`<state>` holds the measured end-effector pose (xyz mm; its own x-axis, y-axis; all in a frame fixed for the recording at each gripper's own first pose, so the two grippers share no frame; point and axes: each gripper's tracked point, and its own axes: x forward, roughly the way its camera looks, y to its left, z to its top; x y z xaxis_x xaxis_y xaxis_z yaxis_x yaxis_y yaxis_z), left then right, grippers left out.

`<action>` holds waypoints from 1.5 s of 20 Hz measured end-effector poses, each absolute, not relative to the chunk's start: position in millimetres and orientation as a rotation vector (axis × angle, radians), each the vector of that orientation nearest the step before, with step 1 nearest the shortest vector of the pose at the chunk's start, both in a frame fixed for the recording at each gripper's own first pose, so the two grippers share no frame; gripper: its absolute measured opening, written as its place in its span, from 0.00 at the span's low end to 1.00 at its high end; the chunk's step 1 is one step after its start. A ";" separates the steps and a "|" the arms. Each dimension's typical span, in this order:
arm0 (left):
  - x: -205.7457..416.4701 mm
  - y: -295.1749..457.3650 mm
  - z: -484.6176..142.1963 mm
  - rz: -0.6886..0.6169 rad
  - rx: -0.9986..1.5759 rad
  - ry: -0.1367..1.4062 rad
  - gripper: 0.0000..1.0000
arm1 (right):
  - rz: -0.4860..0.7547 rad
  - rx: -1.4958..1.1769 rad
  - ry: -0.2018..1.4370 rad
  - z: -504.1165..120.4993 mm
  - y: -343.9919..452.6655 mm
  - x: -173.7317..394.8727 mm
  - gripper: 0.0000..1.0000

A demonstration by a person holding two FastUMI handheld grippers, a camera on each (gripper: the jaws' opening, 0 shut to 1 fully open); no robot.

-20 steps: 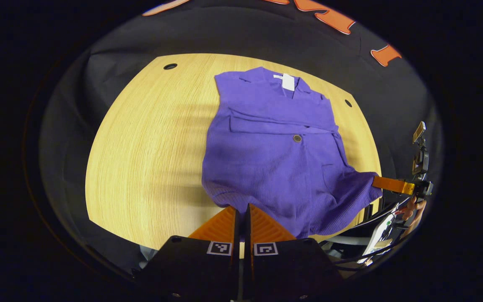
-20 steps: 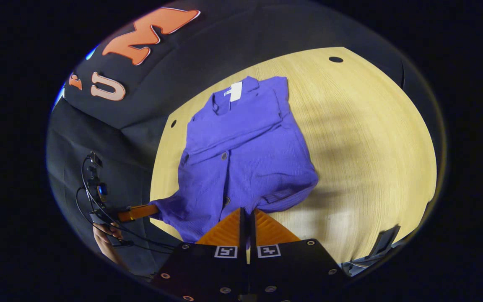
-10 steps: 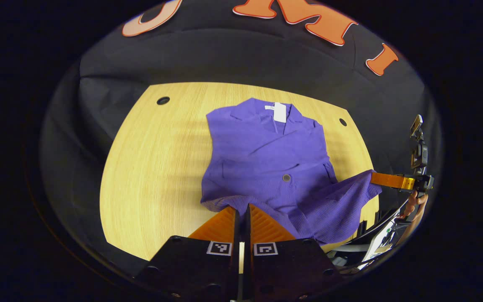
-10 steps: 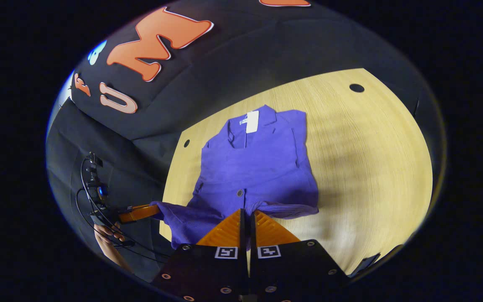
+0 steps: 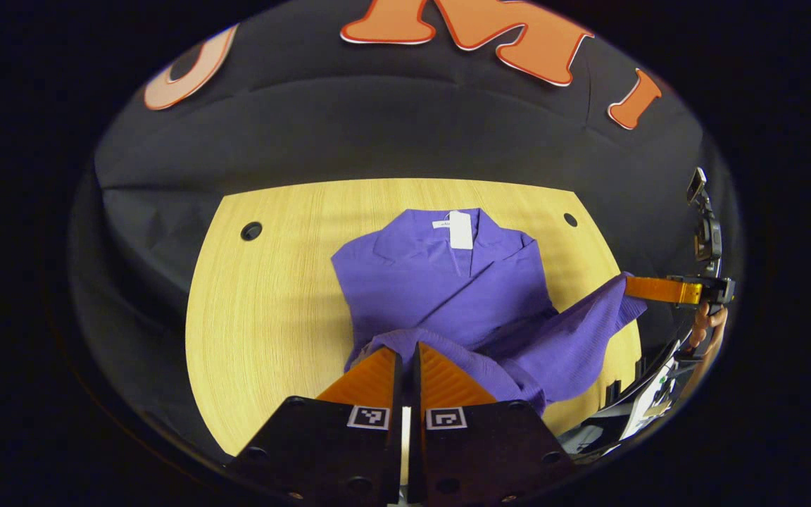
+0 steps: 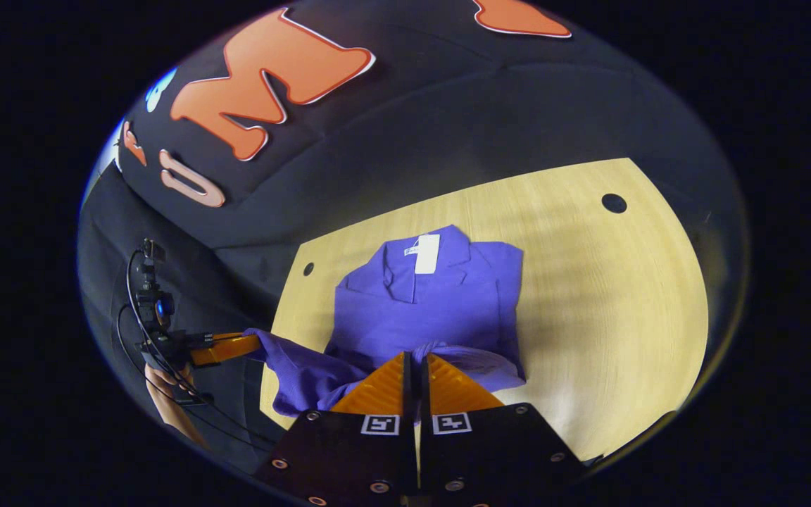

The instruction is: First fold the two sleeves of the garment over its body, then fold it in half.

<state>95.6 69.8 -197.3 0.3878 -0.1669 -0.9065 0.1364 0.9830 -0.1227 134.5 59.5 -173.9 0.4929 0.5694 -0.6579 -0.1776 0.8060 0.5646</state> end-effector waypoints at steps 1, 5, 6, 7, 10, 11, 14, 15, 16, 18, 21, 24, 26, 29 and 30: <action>104.5 69.1 -206.4 -0.220 -0.006 1.164 0.05 | 0.459 0.470 0.964 -174.3 60.9 142.3 0.02; 149.3 75.0 -227.5 -0.311 0.090 1.201 0.05 | 0.414 0.419 1.041 -187.8 63.3 170.8 0.02; 162.2 77.1 -234.1 -0.328 0.111 1.210 0.05 | 0.414 0.407 1.056 -189.9 67.0 178.6 0.03; 175.9 78.6 -242.0 -0.345 0.126 1.213 0.05 | 0.410 0.398 1.070 -193.6 69.0 189.4 0.03; 236.7 86.7 -257.1 -0.286 0.135 1.133 0.05 | 0.373 0.421 1.046 -196.9 76.1 236.5 0.02; 258.3 95.5 -261.0 -0.218 0.148 1.081 0.05 | 0.344 0.455 1.004 -198.2 75.4 258.9 0.02; 297.8 125.2 -272.2 -0.044 0.190 0.972 0.16 | 0.218 0.591 0.942 -209.1 69.6 309.4 0.07; 302.2 133.4 -269.9 0.000 0.192 0.939 0.27 | 0.188 0.600 0.928 -213.2 62.5 318.2 0.15; 302.4 140.0 -265.6 0.034 0.188 0.917 0.32 | 0.164 0.596 0.928 -217.6 53.0 320.4 0.17; 298.3 153.3 -261.1 0.085 0.188 0.885 0.48 | 0.151 0.562 0.921 -221.2 42.3 316.9 0.28; 291.9 164.5 -240.9 0.130 0.167 0.823 0.58 | 0.166 0.508 0.889 -217.7 35.8 305.5 0.38; 279.8 162.3 -207.5 0.148 0.111 0.736 0.88 | 0.172 0.469 0.808 -199.4 25.3 295.3 0.51; 272.5 150.4 -179.2 0.137 0.047 0.659 0.93 | 0.177 0.430 0.730 -178.8 21.3 288.2 0.66; 251.0 134.9 -147.0 0.113 -0.010 0.591 0.93 | 0.189 0.370 0.632 -148.3 19.1 272.7 0.87; 241.6 130.0 -139.9 0.103 -0.011 0.582 0.94 | 0.194 0.353 0.616 -139.9 19.9 265.6 0.89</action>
<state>241.6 130.0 -139.9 0.8305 0.0943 -0.5490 -0.1002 0.9948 0.0192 265.6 19.9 -139.9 0.8005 0.2809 -0.5295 -0.0732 0.9226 0.3788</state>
